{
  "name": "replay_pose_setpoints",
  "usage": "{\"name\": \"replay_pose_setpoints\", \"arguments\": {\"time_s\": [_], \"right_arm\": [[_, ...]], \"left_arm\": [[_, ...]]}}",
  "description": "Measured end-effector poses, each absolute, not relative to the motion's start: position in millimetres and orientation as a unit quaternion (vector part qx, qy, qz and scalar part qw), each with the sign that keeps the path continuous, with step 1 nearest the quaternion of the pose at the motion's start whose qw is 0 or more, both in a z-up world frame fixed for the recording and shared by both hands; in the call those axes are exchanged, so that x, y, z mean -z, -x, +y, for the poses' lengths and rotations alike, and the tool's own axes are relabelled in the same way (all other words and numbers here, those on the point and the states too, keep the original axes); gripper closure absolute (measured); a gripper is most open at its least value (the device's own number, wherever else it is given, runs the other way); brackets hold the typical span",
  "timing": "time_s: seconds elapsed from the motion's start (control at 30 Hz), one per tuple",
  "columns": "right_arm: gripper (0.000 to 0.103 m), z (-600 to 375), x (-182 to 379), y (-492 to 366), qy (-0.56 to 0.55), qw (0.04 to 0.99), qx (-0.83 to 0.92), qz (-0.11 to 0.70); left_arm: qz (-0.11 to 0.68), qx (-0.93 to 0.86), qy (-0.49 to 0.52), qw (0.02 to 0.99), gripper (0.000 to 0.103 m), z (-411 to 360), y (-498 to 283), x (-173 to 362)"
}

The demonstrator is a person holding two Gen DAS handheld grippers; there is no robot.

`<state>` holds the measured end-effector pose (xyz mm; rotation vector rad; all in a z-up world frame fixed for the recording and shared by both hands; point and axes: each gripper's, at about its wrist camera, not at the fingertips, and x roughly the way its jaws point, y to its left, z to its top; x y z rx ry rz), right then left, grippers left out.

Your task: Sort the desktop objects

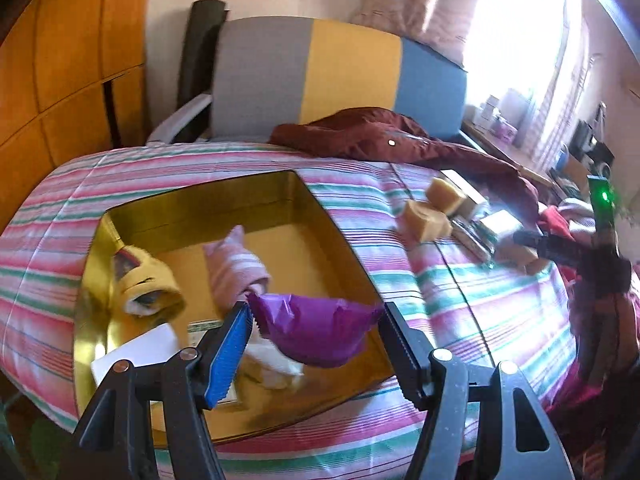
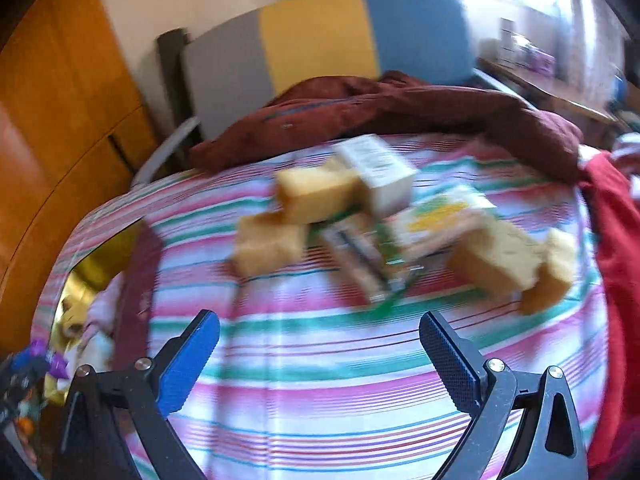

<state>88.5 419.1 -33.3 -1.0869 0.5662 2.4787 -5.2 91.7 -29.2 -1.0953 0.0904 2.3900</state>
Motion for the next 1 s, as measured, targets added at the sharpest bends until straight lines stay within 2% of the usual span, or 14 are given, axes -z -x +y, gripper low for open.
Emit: {"name": "replay_pose_setpoints", "arguments": {"time_s": [0.3,0.47,0.63,0.73,0.83,0.9,1.0], "right_arm": [[0.002,508.7,18.3,-130.5,0.331,0.326,-0.857,0.223],[0.003,569.4,39.2,-149.8,0.320,0.388,-0.817,0.283],[0.022,598.0,62.1,-160.8,0.323,0.391,-0.787,0.352],[0.033,604.0,65.6,-160.4,0.328,0.400,-0.779,0.354],[0.041,610.4,71.7,-158.9,0.334,0.395,-0.771,0.373],[0.042,611.1,76.0,-155.5,0.337,0.388,-0.770,0.378],[0.051,611.8,81.9,-149.2,0.355,0.391,-0.764,0.371]], "left_arm": [[0.046,-0.864,0.415,0.282,0.037,121.5,8.3,29.3],[0.052,-0.856,0.417,0.302,0.037,140.7,9.0,26.2],[0.053,-0.845,0.429,0.314,0.037,165.0,13.8,29.4],[0.056,-0.840,0.432,0.323,0.036,178.6,16.1,30.9],[0.061,-0.834,0.434,0.337,0.036,195.6,18.5,30.7],[0.061,-0.831,0.436,0.342,0.036,205.2,21.5,29.9],[0.063,-0.830,0.430,0.349,0.036,218.3,24.1,27.3]]}}
